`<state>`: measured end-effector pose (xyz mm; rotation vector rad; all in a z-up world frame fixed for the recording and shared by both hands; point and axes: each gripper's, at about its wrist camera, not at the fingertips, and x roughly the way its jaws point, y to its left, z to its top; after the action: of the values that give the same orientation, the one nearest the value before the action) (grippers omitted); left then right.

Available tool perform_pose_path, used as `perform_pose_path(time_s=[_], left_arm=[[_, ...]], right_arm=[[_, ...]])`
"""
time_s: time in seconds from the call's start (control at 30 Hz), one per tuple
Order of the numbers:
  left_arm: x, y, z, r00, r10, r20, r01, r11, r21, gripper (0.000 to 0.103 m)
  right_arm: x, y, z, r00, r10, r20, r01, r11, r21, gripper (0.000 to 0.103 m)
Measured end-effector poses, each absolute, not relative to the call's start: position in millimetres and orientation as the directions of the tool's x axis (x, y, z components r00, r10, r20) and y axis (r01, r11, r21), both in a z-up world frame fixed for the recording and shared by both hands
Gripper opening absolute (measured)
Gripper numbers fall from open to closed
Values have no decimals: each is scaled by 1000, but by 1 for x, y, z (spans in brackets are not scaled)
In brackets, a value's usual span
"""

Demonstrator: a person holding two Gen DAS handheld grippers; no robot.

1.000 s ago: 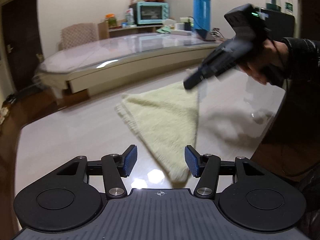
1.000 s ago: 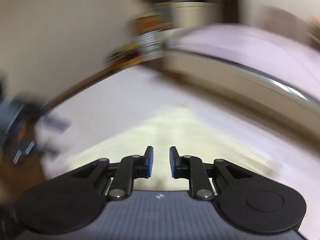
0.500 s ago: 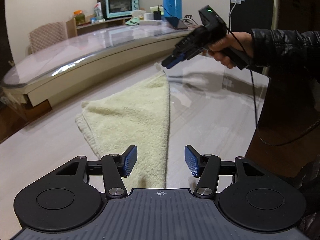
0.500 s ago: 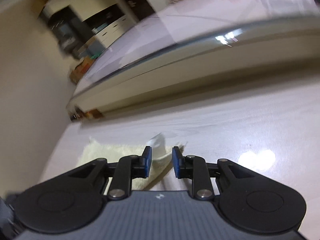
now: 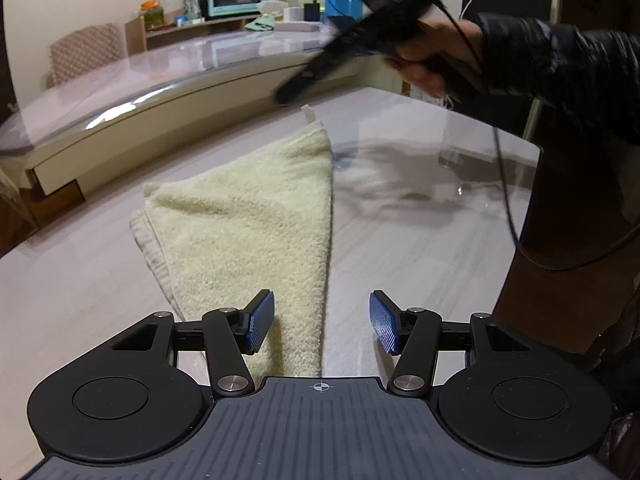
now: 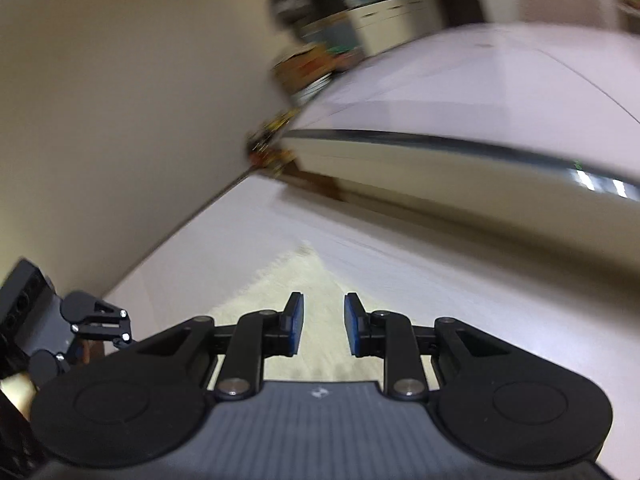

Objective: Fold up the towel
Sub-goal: 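Move the right tool to the tip of the towel triangle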

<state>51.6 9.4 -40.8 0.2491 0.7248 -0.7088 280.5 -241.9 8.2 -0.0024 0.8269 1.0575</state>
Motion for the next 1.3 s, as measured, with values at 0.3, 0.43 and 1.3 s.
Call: perform_pose_path(time_s=[0.3, 0.43, 1.3], left_arm=[[44, 13, -49, 506, -521, -688, 667, 742, -71, 57], [45, 16, -50, 497, -532, -685, 667, 740, -91, 57], [38, 18, -50, 500, -555, -665, 663, 740, -119, 57]], right_arm=[[315, -135, -13, 115, 716, -689, -870, 407, 278, 26], [324, -121, -16, 94, 693, -715, -885, 388, 260, 26], [332, -87, -28, 65, 666, -744, -932, 307, 193, 7]])
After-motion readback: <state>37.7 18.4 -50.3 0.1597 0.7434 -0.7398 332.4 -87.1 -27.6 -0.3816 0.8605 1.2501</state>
